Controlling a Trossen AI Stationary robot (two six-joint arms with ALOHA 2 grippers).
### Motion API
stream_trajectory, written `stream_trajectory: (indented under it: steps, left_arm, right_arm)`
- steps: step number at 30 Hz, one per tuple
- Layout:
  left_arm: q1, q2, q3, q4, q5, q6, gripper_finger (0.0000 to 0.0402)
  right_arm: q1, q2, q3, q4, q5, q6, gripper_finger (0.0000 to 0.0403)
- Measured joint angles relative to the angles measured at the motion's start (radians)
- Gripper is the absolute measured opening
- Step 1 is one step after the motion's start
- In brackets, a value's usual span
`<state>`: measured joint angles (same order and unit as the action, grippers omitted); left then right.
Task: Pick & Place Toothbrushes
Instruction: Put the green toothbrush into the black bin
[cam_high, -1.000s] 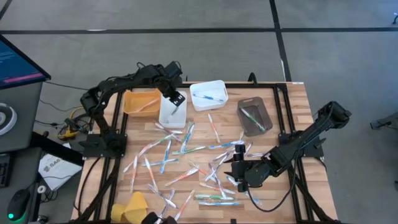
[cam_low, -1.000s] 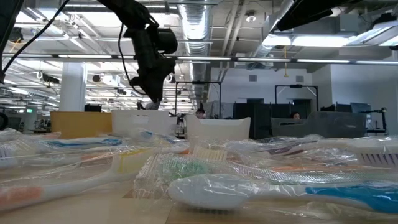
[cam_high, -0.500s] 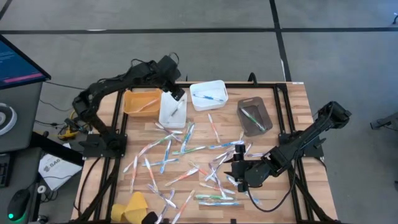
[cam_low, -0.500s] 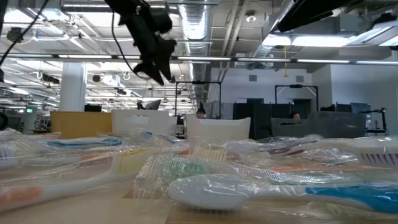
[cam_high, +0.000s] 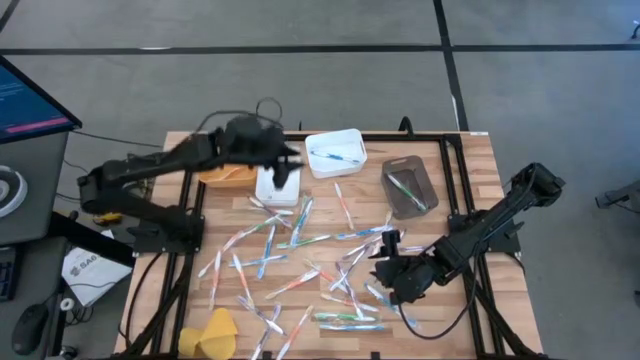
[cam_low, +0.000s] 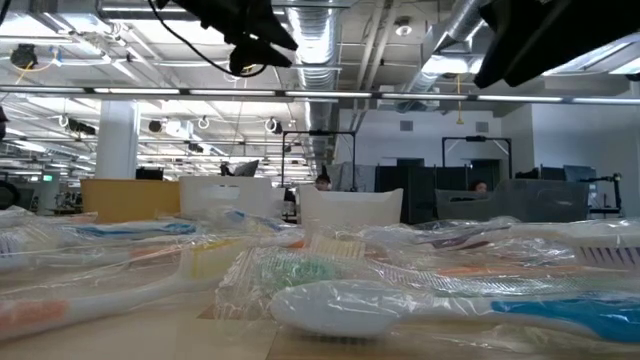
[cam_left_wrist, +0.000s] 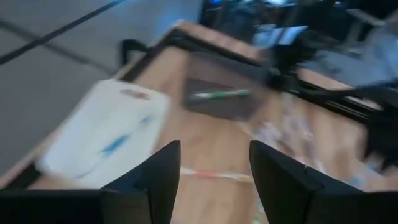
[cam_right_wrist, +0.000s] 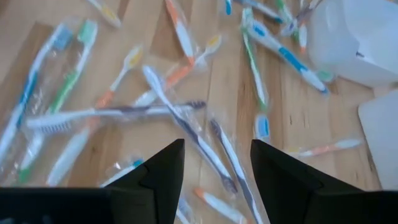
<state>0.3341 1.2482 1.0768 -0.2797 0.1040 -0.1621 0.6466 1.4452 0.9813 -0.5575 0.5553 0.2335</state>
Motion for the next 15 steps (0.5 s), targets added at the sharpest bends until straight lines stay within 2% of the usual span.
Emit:
stream_trajectory:
  steps: [8,15]
  left_arm:
    - [-0.284,-0.099,-0.335,0.360,-0.001,-0.049,0.0186]
    - [-0.448,-0.074,-0.555,0.851,-0.004,-0.056,0.0186]
  right_arm:
    - [-0.038,0.000,0.000,-0.016,-0.012,-0.045,0.0176]
    - [-0.126,0.000,0.000,-0.020,-0.012,-0.059,0.0172]
